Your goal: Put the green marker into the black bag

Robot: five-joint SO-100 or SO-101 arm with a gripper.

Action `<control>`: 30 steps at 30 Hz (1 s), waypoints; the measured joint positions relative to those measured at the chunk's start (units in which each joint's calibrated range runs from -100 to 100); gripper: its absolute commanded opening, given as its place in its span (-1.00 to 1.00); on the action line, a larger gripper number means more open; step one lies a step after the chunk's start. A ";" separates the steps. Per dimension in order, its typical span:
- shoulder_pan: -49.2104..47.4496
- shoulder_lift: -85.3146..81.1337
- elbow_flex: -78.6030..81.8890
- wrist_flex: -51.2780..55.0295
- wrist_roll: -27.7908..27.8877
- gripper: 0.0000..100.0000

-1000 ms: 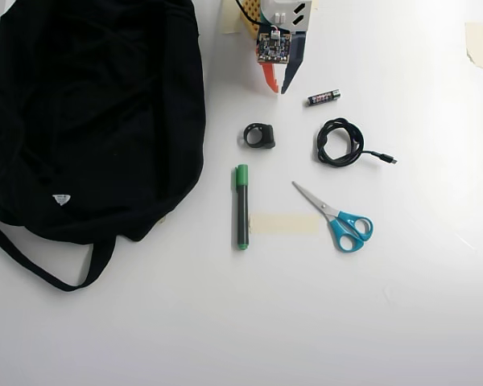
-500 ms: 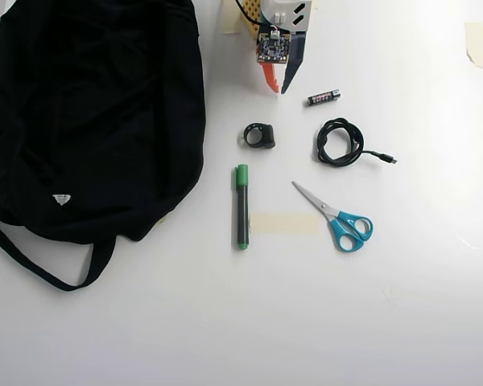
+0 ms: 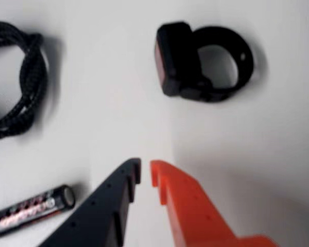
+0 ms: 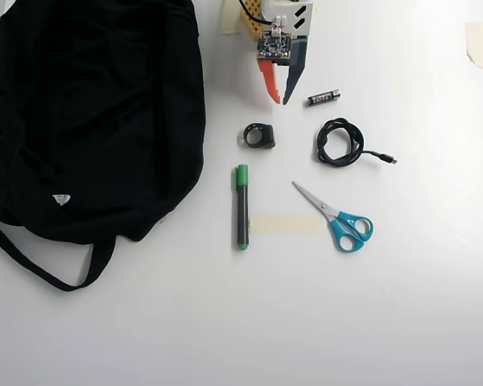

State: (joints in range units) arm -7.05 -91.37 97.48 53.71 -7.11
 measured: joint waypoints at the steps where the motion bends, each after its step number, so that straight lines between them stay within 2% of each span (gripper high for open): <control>1: -0.37 1.99 -1.10 -1.89 0.00 -0.96; 6: -1.10 9.55 -7.70 -6.87 0.00 -0.96; 18: -1.10 25.82 -37.81 -7.64 0.24 -0.96; 24: -1.10 32.21 -46.62 -7.81 0.24 -0.96; 30: -1.10 41.76 -56.84 -12.71 0.24 -0.96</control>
State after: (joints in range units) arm -8.16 -49.61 40.64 41.00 -6.86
